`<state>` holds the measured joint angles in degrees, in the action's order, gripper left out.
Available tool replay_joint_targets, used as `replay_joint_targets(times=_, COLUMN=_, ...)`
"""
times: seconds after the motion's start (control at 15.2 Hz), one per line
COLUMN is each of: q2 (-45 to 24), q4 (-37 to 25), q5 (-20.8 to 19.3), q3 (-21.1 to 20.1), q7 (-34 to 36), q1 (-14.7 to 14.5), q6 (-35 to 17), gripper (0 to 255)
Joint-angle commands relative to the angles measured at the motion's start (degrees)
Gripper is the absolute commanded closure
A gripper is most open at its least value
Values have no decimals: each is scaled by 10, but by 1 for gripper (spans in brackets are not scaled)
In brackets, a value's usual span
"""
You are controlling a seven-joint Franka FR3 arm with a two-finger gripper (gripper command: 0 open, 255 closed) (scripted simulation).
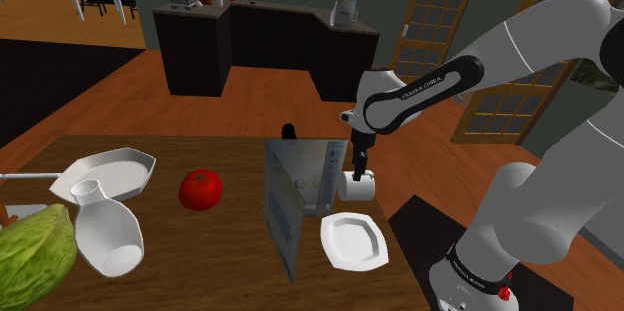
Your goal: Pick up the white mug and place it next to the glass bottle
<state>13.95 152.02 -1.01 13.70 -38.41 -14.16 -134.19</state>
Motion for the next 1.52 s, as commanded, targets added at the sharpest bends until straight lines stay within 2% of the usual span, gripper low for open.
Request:
replay_joint_targets(times=0.0, q2=0, q4=1, q5=0, q3=0, q7=0, q1=0, q6=-1, gripper=0)
replay_joint_targets(times=0.26, q2=0, q4=1, q5=0, q3=0, q7=0, q1=0, q6=-1, gripper=0)
replay_joint_targets(times=0.33, q2=0, q4=1, q5=0, q3=0, q7=0, q1=0, q6=-1, gripper=255)
replay_joint_targets(times=0.92, q2=0, q4=1, q5=0, q3=0, q7=0, q1=0, q6=-1, gripper=255)
replay_joint_targets(times=1.45, q2=49, q4=-25, q5=-10, q3=-6, q7=11, q1=4, q6=73, gripper=255)
